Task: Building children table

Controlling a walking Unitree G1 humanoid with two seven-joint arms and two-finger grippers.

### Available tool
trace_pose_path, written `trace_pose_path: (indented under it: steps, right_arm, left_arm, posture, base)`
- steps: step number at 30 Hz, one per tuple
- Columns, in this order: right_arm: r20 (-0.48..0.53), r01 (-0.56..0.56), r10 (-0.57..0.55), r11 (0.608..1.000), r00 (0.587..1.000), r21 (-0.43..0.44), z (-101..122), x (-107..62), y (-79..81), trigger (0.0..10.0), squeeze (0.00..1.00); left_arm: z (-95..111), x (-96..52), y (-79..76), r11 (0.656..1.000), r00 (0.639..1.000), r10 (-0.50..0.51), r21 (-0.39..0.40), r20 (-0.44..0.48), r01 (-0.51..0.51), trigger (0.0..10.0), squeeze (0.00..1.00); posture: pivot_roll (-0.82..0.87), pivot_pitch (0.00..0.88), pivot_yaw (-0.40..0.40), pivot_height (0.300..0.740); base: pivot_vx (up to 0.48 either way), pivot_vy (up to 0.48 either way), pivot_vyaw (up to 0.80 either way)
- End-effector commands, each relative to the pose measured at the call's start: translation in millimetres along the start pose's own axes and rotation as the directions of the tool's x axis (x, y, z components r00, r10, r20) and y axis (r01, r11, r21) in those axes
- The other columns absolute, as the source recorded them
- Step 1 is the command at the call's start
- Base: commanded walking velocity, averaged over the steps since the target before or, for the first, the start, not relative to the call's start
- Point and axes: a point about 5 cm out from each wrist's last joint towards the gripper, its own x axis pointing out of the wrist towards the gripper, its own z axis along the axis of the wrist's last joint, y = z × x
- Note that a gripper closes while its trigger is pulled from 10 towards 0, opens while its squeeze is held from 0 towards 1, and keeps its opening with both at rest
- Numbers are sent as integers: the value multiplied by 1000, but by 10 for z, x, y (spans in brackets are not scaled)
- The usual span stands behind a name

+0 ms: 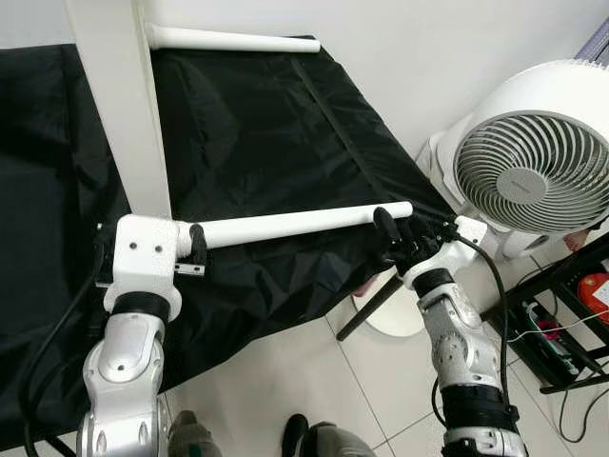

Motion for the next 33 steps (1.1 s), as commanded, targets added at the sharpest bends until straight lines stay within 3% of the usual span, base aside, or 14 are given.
trace_pose_path:
  steps: [1, 9, 18, 28, 33]
  right_arm:
    - [-18, 5, -4, 998, 1000, 57, -22, 3, -58, 10000, 0]
    - [-73, 12, -1, 987, 997, 158, -41, 181, -68, 10000, 0]
    - [-108, 33, -7, 969, 994, 244, -115, 232, -48, 10000, 0]
    - [-123, 104, -59, 911, 991, 399, -161, 321, -101, 10000, 0]
    - [-118, 119, -76, 899, 990, 421, -139, 370, -112, 10000, 0]
  left_arm:
    - [67, -14, -51, 998, 997, -63, 3, 49, 63, 10000, 0]
    - [97, 2, -24, 998, 994, -64, 20, 86, 62, 10000, 0]
    - [117, -6, -12, 998, 993, -62, 36, 97, 59, 10000, 0]
    - [152, 11, 4, 997, 991, -64, 57, 122, 57, 10000, 0]
    - [166, 23, 3, 996, 990, -64, 61, 129, 57, 10000, 0]
  posture:
    - [215, 111, -118, 740]
    - [224, 119, -117, 740]
    - [235, 126, -123, 740]
    - [242, 126, -118, 740]
    - [244, 126, -118, 740]
  base:
    - [0, 0, 0]
    - [0, 0, 0]
    - [0, 0, 0]
    - [0, 0, 0]
    - [0, 0, 0]
